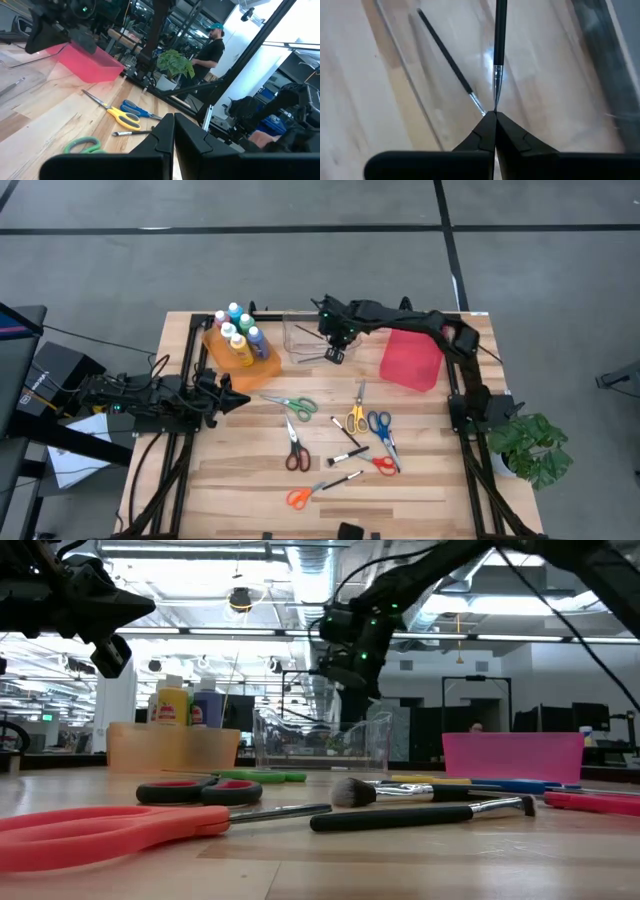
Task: Pick & Place Paint Supplies
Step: Put the black paint brush into the transparent bin
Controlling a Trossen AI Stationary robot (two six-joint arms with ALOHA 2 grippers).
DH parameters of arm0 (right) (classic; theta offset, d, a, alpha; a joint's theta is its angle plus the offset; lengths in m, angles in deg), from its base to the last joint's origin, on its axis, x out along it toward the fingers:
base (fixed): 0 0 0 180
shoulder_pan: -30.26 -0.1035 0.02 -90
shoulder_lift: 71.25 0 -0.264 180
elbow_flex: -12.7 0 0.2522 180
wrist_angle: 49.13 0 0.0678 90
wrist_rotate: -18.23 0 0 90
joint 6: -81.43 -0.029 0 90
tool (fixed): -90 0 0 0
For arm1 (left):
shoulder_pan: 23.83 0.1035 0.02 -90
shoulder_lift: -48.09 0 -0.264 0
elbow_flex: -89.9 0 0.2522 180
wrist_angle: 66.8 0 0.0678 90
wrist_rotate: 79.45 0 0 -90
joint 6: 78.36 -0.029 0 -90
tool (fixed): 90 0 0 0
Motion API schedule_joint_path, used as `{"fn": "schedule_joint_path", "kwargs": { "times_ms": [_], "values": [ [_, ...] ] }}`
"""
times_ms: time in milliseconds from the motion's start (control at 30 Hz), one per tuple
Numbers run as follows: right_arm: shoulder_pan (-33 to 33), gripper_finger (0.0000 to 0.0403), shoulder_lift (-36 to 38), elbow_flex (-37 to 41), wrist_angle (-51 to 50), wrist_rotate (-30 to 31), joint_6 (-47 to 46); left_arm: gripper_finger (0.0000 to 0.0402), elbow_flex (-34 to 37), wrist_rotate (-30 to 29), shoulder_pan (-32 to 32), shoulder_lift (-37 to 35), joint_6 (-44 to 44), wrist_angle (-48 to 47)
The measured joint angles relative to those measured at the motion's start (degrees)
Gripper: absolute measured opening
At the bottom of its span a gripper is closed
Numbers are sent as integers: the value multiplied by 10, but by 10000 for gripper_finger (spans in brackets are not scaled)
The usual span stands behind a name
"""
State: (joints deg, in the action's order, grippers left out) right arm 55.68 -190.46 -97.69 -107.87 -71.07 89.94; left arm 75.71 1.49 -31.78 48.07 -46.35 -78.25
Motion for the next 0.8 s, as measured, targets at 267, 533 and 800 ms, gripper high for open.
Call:
{"fn": "schedule_joint_path", "kwargs": {
  "times_ms": [267,533,800],
  "values": [
    [-13,0,-65,-127,-119,100,65,6,0,0,0,0,0,0],
    [-13,0,-118,-165,-184,118,82,6,0,0,0,0,0,-1],
    [-16,68,-112,-166,-192,109,77,6,0,0,0,0,0,-1]
  ]
}}
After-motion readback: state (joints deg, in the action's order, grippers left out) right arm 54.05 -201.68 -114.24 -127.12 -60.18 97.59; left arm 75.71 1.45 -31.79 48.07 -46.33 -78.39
